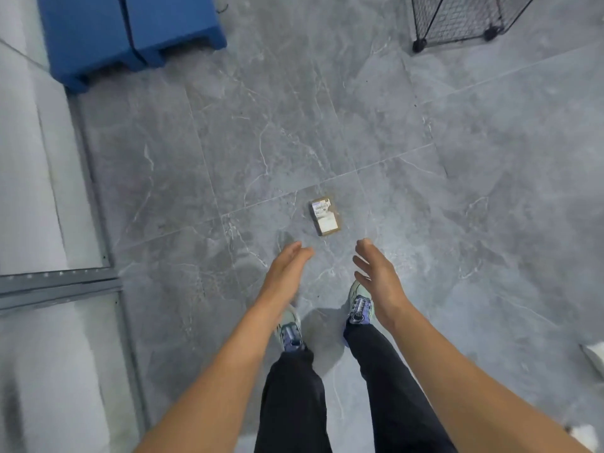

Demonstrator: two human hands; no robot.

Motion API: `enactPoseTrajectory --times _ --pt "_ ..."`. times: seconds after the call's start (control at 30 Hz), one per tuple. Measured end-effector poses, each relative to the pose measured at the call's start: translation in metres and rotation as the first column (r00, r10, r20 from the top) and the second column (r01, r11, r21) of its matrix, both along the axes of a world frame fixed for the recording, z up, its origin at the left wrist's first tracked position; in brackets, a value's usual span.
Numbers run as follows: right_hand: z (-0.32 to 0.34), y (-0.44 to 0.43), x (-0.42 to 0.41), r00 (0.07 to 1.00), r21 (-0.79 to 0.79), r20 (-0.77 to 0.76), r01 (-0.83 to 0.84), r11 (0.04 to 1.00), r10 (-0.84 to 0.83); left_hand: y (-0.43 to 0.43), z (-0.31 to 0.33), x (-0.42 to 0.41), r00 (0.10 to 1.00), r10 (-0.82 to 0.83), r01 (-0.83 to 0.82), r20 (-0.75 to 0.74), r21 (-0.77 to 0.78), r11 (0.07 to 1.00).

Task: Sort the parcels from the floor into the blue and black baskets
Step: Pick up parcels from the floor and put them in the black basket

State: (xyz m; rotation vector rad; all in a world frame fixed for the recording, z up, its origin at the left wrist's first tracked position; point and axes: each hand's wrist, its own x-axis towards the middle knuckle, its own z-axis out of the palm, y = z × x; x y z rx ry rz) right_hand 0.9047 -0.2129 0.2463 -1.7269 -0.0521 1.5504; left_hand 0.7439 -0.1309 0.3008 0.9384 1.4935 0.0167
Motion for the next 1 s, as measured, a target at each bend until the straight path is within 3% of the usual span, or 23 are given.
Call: enactPoseTrajectory --times 0.27,0.43,0.63,0.83,1.0 --pt "-0.172 0.063 0.011 0.982 -0.16 -0.045 0.176 0.971 -0.185 0.116 -0.186 0.042 0.964 -0.245 0.246 -0.104 -0.009 0.969" --pt "-0.296 0.09 0.003 0.922 -0.264 -0.044 0.36 0.895 -0.384 0.178 -0.321 0.07 0.89 -0.439 0.438 -0.124 -0.037 0.898" --pt "-0.412 0.12 -0.017 0.857 -0.364 -0.062 0.457 0.811 -0.511 0.228 -0.454 0.09 0.837 -0.517 0.515 -0.179 -0.059 0.855" --pt "-0.481 0.144 -0.023 0.787 -0.395 -0.066 0.544 0.741 -0.613 0.242 -0.549 0.098 0.784 -0.598 0.591 -0.168 -0.097 0.801" --pt "-0.503 0.152 -0.02 0.694 -0.395 -0.082 0.636 0.663 -0.715 0.24 -0.567 0.111 0.764 -0.627 0.622 -0.152 -0.085 0.778"
